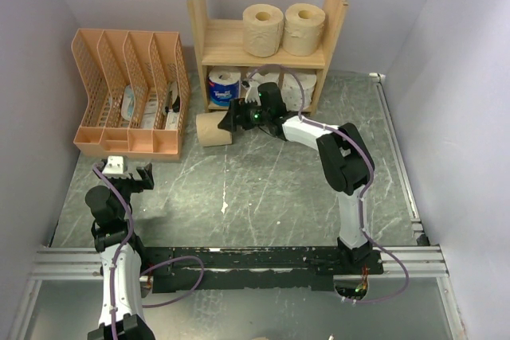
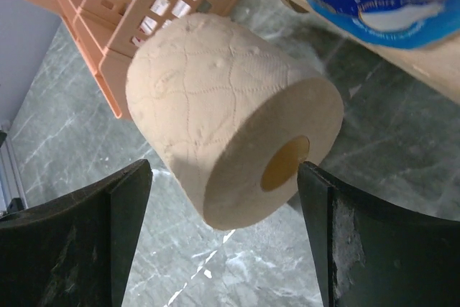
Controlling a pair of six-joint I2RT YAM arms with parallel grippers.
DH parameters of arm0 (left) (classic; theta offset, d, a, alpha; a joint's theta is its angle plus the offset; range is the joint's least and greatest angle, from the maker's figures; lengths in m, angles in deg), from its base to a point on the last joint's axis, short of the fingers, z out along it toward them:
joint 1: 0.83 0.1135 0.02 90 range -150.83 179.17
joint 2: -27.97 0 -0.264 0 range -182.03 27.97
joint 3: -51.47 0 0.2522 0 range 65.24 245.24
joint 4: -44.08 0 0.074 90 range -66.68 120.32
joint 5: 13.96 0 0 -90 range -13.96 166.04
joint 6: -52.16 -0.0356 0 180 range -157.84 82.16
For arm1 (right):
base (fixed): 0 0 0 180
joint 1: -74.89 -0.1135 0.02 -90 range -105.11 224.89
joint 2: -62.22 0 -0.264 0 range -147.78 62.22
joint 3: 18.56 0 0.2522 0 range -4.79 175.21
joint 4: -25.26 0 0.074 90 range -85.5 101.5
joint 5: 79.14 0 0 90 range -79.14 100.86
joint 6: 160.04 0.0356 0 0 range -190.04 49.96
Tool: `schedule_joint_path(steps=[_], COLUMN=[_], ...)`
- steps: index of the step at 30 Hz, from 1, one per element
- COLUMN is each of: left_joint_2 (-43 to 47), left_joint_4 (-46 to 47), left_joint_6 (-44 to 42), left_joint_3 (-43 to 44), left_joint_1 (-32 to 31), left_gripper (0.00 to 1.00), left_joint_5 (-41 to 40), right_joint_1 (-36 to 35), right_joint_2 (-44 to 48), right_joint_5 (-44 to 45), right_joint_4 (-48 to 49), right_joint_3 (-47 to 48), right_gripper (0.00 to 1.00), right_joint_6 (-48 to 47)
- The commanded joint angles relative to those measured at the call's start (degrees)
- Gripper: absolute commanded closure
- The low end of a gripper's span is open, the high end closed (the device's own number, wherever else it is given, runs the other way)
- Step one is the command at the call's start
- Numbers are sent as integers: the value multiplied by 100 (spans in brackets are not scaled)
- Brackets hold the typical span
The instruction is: Place and organize the paper towels onto the shelf
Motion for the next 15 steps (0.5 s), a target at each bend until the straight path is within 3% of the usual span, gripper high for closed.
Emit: schedule_joint_path(steps=[1,7,15], left_joint_2=[76,85,99], left_joint_4=[132,123,123], left_joint_6=[9,12,5], left_joint_3=[-463,-473,-476], left_joint_1=[-6,-12,-14], left_gripper=[0,0,0], left_joint_5=[69,72,70], right_joint_1=[-58,-125,-158], right_joint_2=[249,151,102], right_joint_5=[291,263,-235], right_joint_4=[-134,-45,213], right_joint_3=[-159,-159,-183], right_gripper=[18,29,78], right_joint_6=[138,326,277])
